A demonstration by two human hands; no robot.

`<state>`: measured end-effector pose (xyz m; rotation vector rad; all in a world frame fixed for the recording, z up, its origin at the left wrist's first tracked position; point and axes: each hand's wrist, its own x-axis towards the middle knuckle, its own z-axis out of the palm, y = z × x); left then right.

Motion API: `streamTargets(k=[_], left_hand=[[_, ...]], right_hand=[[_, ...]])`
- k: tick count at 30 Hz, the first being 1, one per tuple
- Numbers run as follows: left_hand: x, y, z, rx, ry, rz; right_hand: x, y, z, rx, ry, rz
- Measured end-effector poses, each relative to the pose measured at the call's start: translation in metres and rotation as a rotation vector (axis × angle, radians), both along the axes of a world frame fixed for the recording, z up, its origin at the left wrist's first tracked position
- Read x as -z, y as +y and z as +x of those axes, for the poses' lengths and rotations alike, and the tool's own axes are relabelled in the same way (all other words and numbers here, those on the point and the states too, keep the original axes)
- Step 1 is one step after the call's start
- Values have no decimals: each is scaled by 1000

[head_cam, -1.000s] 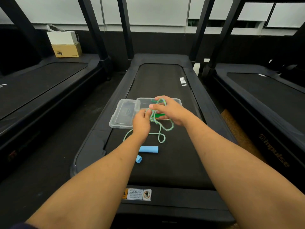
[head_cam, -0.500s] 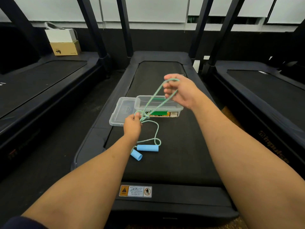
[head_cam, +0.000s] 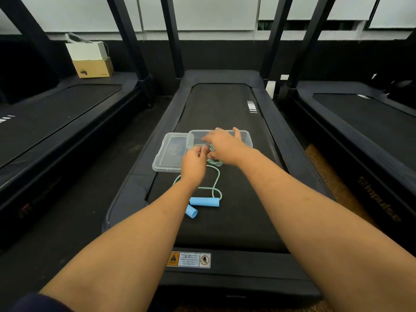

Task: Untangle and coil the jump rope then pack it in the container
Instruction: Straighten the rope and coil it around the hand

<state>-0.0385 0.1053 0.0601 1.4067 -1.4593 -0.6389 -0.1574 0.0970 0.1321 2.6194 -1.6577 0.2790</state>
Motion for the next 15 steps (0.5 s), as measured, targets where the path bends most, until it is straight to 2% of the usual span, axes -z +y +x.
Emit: streamTargets(k=[3, 8, 11, 13, 15], left_hand=[[-4, -3, 0, -27, 60, 39], [-7, 0, 4, -114, 105, -15], [-6, -1, 4, -133, 50, -36], [-2, 2, 5, -165, 17, -21], [8, 3, 10, -195, 25, 18]], right_hand=[[-3, 2, -4, -122, -247, 77], [-5, 2, -8, -46, -128, 208], [-14, 1, -5, 3, -97, 157], [-26, 2, -3, 32, -290, 141], [-42, 5, -3, 42, -690, 235]])
